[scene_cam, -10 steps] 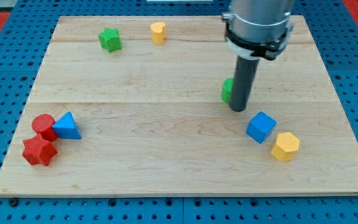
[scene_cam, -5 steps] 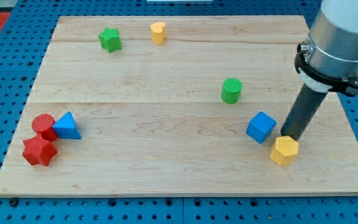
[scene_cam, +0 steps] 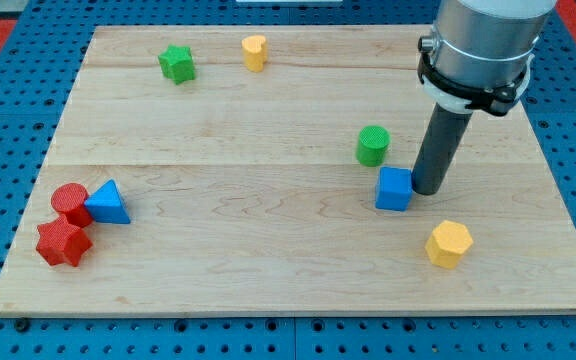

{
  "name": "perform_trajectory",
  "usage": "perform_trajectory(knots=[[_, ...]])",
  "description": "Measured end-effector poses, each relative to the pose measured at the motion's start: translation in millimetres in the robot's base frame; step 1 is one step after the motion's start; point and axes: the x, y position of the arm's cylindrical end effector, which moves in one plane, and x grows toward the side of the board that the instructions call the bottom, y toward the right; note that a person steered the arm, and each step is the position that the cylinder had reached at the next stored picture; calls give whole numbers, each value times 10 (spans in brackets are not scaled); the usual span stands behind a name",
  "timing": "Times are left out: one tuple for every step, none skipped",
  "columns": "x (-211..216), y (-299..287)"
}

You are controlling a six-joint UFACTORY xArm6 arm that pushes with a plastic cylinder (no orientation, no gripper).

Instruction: Place the cube diagonally top right to the red star

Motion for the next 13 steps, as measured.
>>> perform_trajectory(knots=[[-10,-136],[20,-362],[27,-658],[132,-888],[350,-1013],[497,-1133],[516,-1356],[516,-1662],[516,-1967],[516,-2207],[516,-2426],[516,-2614],[516,-2728]])
